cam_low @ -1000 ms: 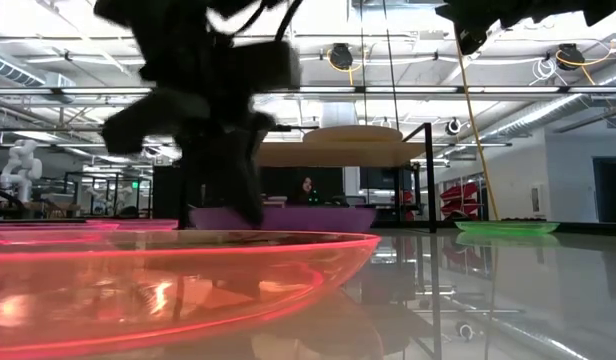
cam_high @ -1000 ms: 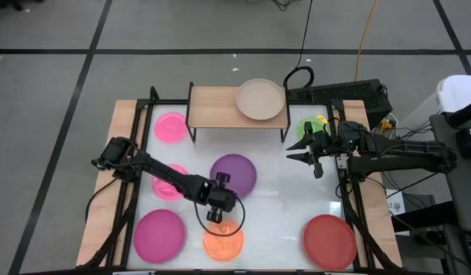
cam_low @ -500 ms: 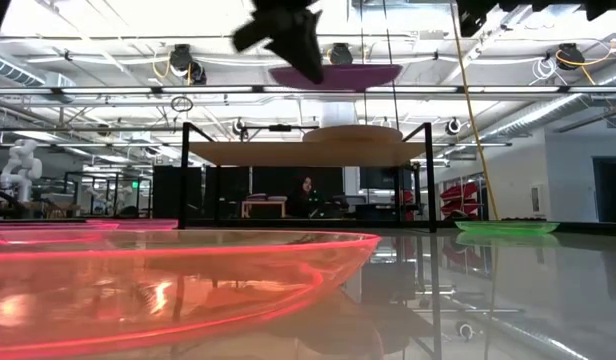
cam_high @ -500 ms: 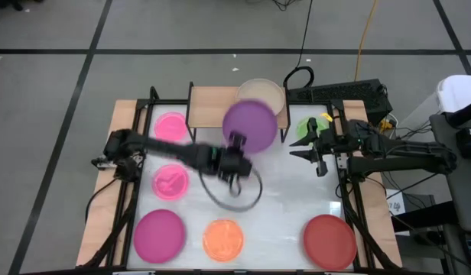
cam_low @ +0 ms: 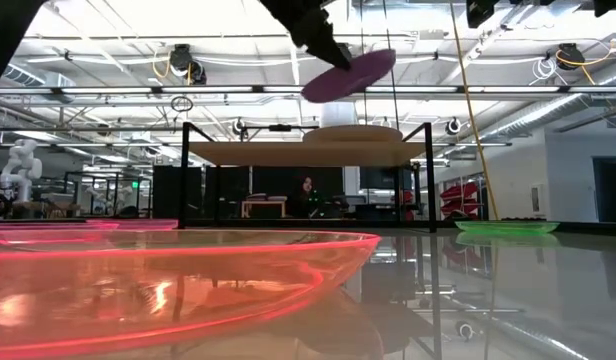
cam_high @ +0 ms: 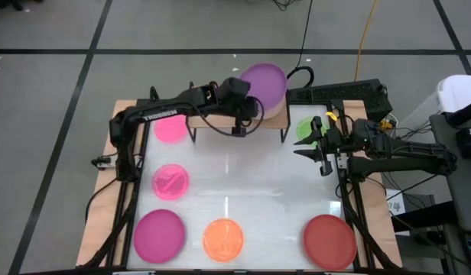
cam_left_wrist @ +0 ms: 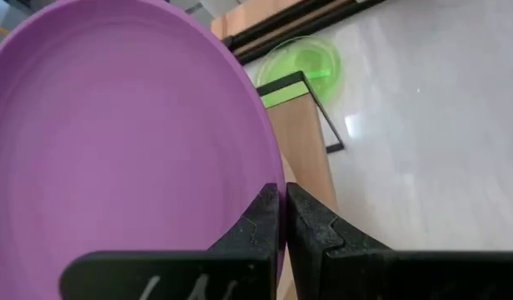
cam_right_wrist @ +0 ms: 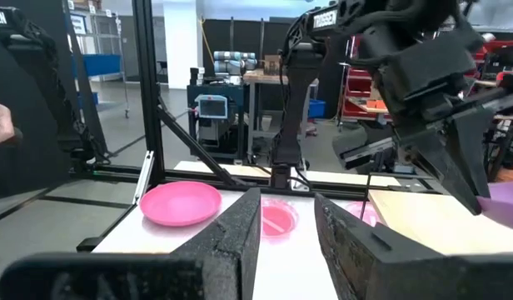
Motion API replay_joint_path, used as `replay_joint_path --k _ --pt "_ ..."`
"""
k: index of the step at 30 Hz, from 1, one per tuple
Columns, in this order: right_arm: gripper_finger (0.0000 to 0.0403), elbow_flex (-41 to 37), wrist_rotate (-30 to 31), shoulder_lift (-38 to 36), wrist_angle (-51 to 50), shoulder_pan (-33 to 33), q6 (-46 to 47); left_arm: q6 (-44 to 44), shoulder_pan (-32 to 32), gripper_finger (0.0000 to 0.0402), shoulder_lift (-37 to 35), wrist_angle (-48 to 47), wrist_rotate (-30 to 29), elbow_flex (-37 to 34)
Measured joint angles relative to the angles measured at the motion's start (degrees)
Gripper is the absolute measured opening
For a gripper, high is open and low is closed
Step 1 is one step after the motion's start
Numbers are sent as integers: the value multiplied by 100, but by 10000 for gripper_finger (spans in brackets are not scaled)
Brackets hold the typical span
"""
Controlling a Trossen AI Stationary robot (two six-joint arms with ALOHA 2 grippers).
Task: Place and stack plates onto a shelf
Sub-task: Stack the violet plate on top of the brown plate on the shelf, then stack the red plate on top of the violet plate on the shelf
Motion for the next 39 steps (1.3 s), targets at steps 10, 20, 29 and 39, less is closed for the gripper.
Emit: replay_joint_path --k 10,20,29,39 --pt "100 0 0 6 15 0 59 -102 152 9 542 26 121 -8" --pt "100 0 0 7 -22 0 50 -422 231 60 561 100 19 -9" --pt "100 0 -8 18 -44 0 382 -579 57 114 400 94 -664 -9" --pt "100 785 -859 1168 -2287 18 237 -1258 -544 117 -929 188 -99 -2"
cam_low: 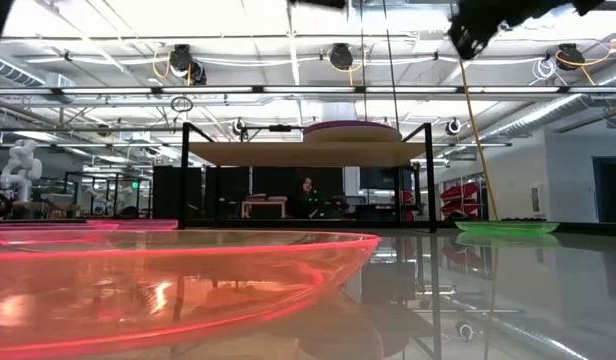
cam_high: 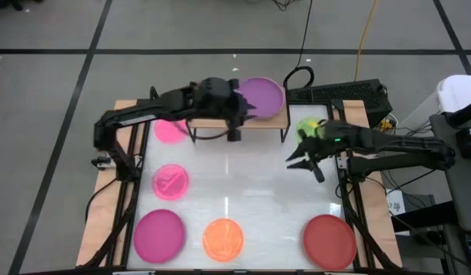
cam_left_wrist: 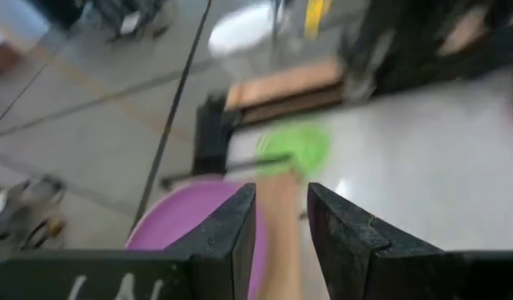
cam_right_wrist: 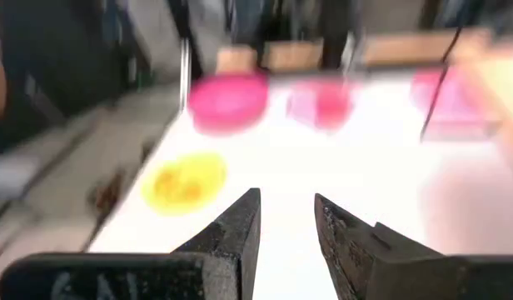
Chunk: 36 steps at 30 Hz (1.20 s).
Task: Place and stack plates onto a shelf
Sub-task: Stack the red plate on top of the violet plate on the shelf
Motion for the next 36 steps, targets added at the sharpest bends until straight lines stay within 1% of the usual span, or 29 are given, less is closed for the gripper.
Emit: replay_joint_path --k 2,5,8,9,11,14,16,20,24,28,30,32,34,36 --pt "100 158 -46 291 -710 104 -346 -141 -172 117 -218 -54 74 3" --pt "100 204 -62 657 -1299 351 -864 -333 -415 117 -430 -293 122 0" --pt "100 153 -69 982 -1858 725 -1029 -513 -698 117 -472 -484 125 -17" --pt "100 133 -70 1055 -2009 865 -986 -564 -811 117 -479 -493 126 -79" --pt "102 53 -64 1189 -2198 1115 -566 -563 -1043 118 -507 -197 109 -318" --pt "113 -222 -87 1392 -2270 1469 16 -557 -1333 118 -632 205 -256 -921" --pt "124 -426 -101 1450 -2294 1746 222 -570 -1454 118 -779 709 -456 -1430" --pt "148 -857 -208 1492 -2102 2221 688 -804 -1585 118 -1427 1920 -524 -2620" --pt "167 -1223 -254 1480 -1542 2654 1233 -1243 -1695 118 -2076 3420 -532 -4000" --pt "173 -1550 -380 1485 -852 2984 1756 -1432 -1803 118 -2556 5106 -533 -5189" --pt "172 -1732 -373 1485 -559 3099 2024 -1446 -1830 118 -2627 5840 -528 -5615" --pt "170 -1918 -369 1487 -248 3217 2267 -1453 -1856 118 -2627 6341 -529 -5944" --pt "169 -2084 -376 1487 15 3325 2467 -1450 -1878 118 -2617 6605 -530 -6129" --pt "169 -2218 -361 1486 180 3414 2657 -1443 -1900 118 -2628 6678 -528 -6225"
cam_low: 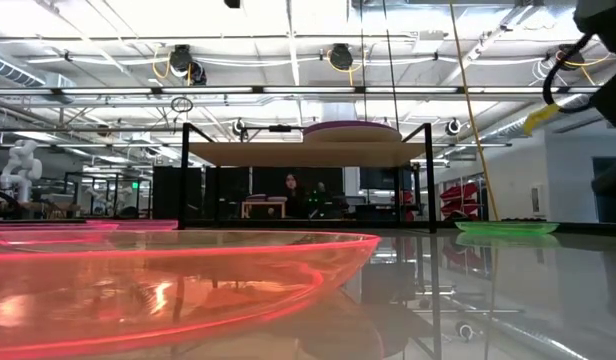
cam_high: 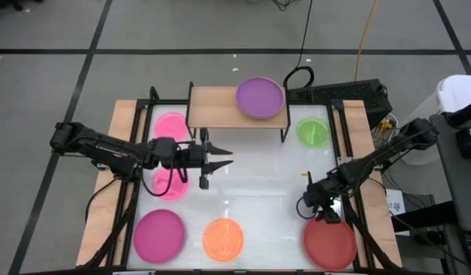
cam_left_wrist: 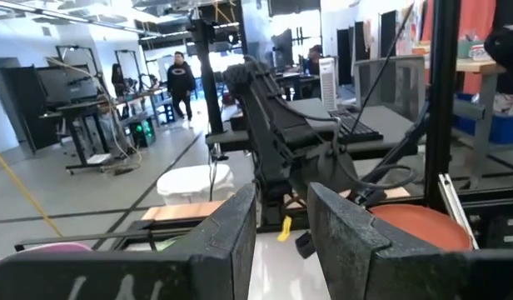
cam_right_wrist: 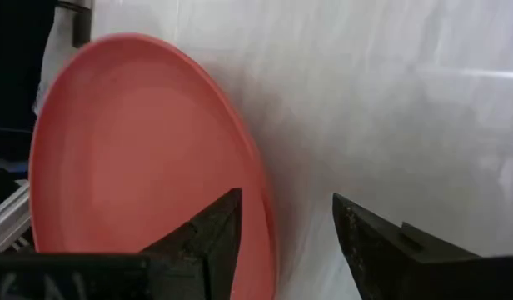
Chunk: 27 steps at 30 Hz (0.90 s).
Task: Place and stack plates onto a shelf
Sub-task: Stack the red plate on top of the violet plate on the shelf
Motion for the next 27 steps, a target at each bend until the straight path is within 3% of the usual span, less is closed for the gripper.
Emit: replay_joint_path --k 6,9,14,20,27 --pt "163 -220 206 -3 103 111 345 325 10 118 7 -57 3 -146" --pt "150 -233 382 -7 101 111 427 76 15 118 70 -95 0 -142" --pt "105 -240 447 -7 122 89 379 -55 15 118 88 9 -4 -143" --pt "13 -244 450 -11 184 0 159 -29 15 118 98 101 -4 -142" --pt "3 -124 574 -7 630 -413 -202 -34 15 118 99 136 -5 -142"
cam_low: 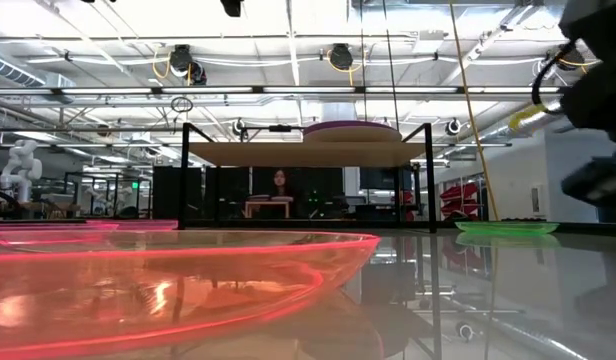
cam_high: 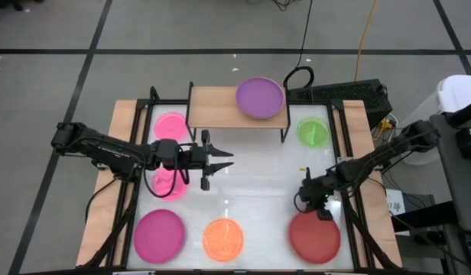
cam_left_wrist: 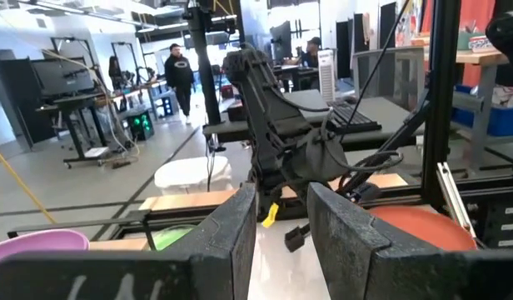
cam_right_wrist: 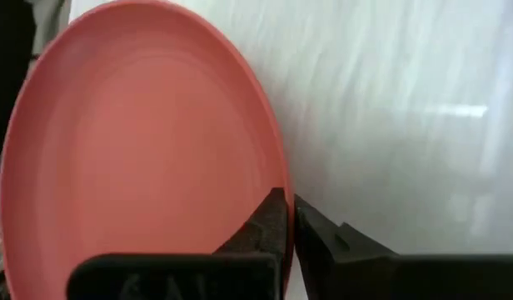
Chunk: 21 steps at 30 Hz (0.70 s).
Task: Place and stack plates onto a shelf
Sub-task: Stack the red plate on top of the violet plate on the shelf
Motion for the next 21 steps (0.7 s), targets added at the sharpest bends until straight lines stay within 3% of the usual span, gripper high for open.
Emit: replay_joint_path --k 10,21 --pt "1 1319 478 -3 110 -1291 -1097 -105 0 118 0 22 -156 0" --pt "1 3517 625 -2 -569 -3602 -2380 -306 0 118 -1 177 -248 0"
